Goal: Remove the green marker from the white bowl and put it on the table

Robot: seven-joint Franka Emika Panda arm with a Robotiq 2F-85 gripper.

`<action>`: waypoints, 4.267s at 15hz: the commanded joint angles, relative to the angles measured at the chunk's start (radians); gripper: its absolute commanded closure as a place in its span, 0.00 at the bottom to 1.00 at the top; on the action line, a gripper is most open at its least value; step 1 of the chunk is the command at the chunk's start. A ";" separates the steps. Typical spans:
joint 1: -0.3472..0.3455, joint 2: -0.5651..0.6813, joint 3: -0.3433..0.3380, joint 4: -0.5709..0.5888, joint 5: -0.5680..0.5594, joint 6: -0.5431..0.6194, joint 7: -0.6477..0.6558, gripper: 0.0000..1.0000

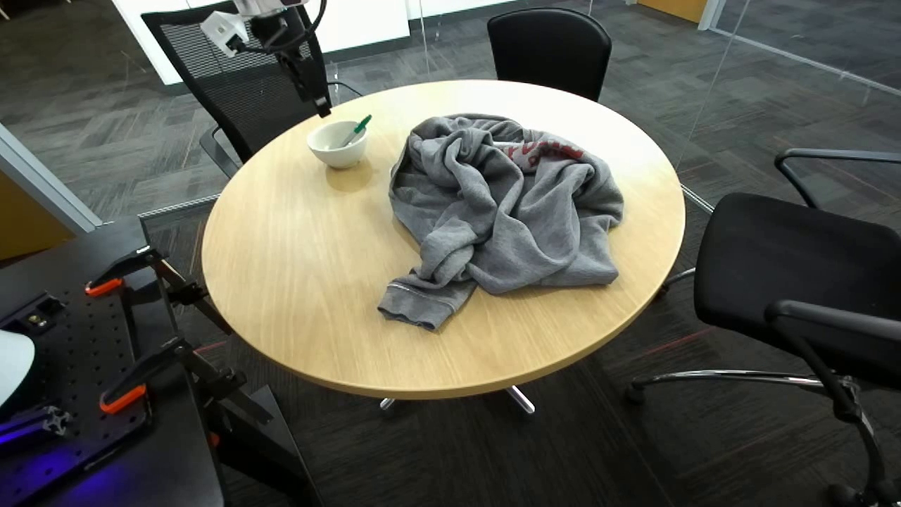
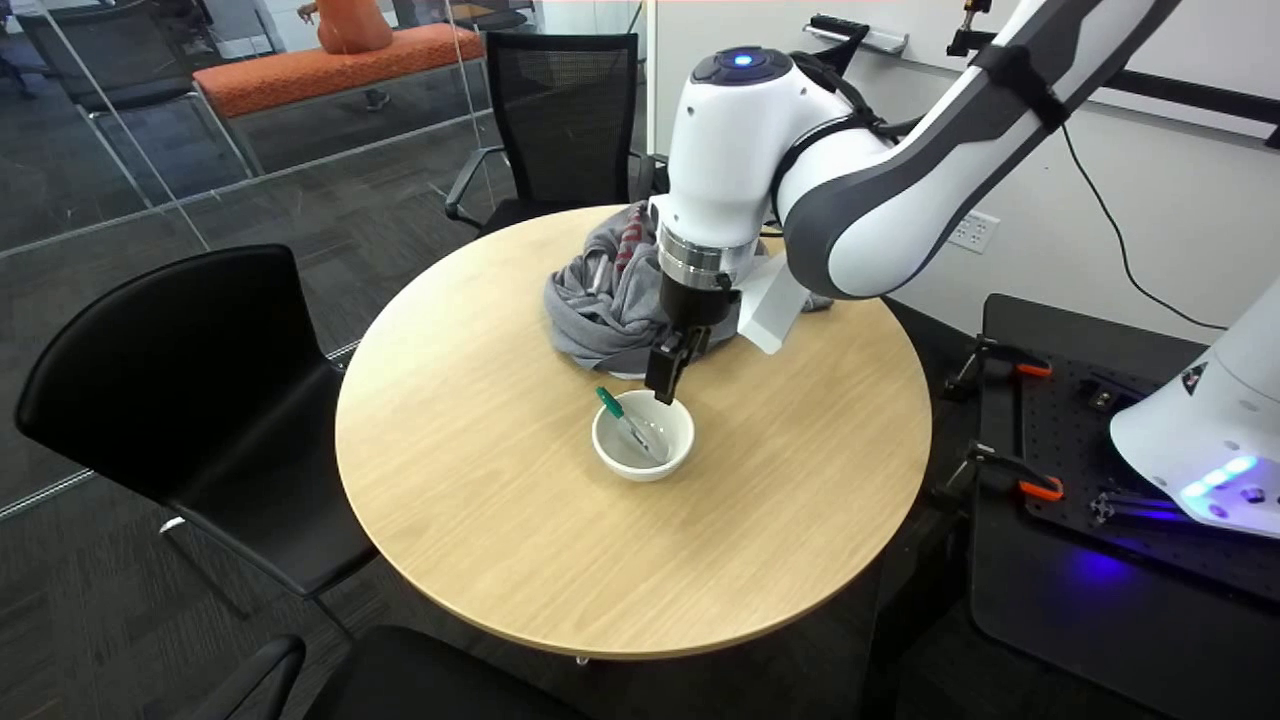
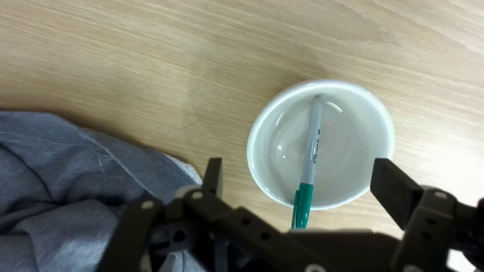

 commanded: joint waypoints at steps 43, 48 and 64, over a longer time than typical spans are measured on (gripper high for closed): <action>0.210 0.246 -0.165 0.160 0.029 0.169 0.153 0.36; 0.202 0.287 -0.170 0.213 0.057 0.157 0.148 0.51; 0.281 0.299 -0.243 0.230 0.046 0.139 0.195 0.96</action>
